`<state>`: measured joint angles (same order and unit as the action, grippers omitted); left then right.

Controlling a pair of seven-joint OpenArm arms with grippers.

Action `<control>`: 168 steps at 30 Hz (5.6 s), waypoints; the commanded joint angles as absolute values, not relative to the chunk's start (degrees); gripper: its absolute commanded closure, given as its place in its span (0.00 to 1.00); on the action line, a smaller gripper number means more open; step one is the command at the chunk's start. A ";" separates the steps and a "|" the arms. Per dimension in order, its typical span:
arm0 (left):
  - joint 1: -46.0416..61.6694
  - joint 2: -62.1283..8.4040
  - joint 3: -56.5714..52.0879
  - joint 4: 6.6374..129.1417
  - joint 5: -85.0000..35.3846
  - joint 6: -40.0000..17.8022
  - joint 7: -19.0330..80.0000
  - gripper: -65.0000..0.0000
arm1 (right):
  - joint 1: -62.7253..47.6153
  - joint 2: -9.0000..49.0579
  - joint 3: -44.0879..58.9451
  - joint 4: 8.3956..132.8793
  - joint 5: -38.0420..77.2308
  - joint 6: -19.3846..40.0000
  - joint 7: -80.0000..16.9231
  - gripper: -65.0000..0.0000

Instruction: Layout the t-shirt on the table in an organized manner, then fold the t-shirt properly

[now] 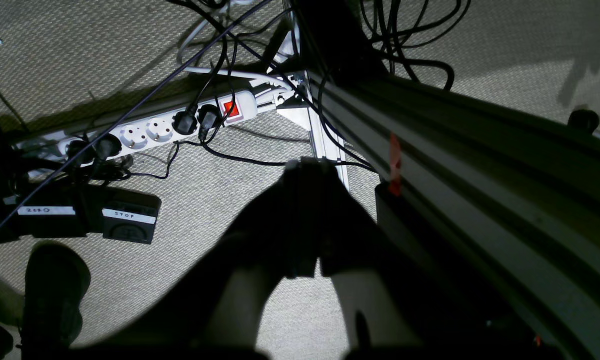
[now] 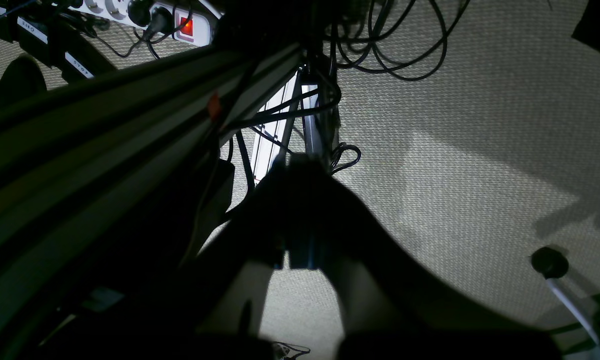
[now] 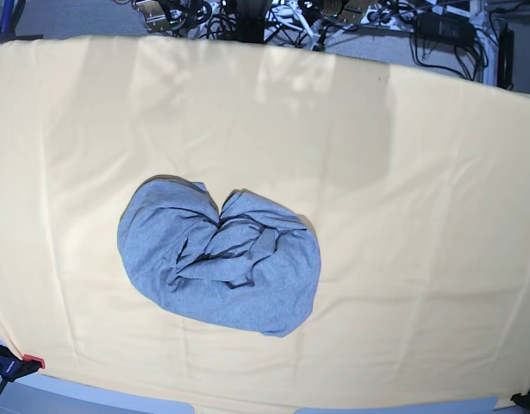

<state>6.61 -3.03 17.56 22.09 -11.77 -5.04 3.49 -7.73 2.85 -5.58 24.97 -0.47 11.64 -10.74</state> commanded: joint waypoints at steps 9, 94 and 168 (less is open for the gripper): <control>5.98 -2.85 17.56 22.50 -12.08 -5.50 3.09 1.00 | -7.60 3.03 -5.63 25.39 -0.45 10.33 -10.26 1.00; 62.46 -35.22 -29.41 133.78 -41.93 -21.91 37.36 1.00 | -75.00 27.33 26.72 135.00 11.99 9.96 -38.17 1.00; 9.61 -36.91 -7.88 99.74 -40.42 -31.00 34.54 1.00 | -8.01 20.01 16.93 110.63 19.73 19.81 -42.68 1.00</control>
<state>10.28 -35.97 -7.46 98.94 -38.96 -30.72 36.01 -8.88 19.14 16.45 109.45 19.40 20.10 -44.23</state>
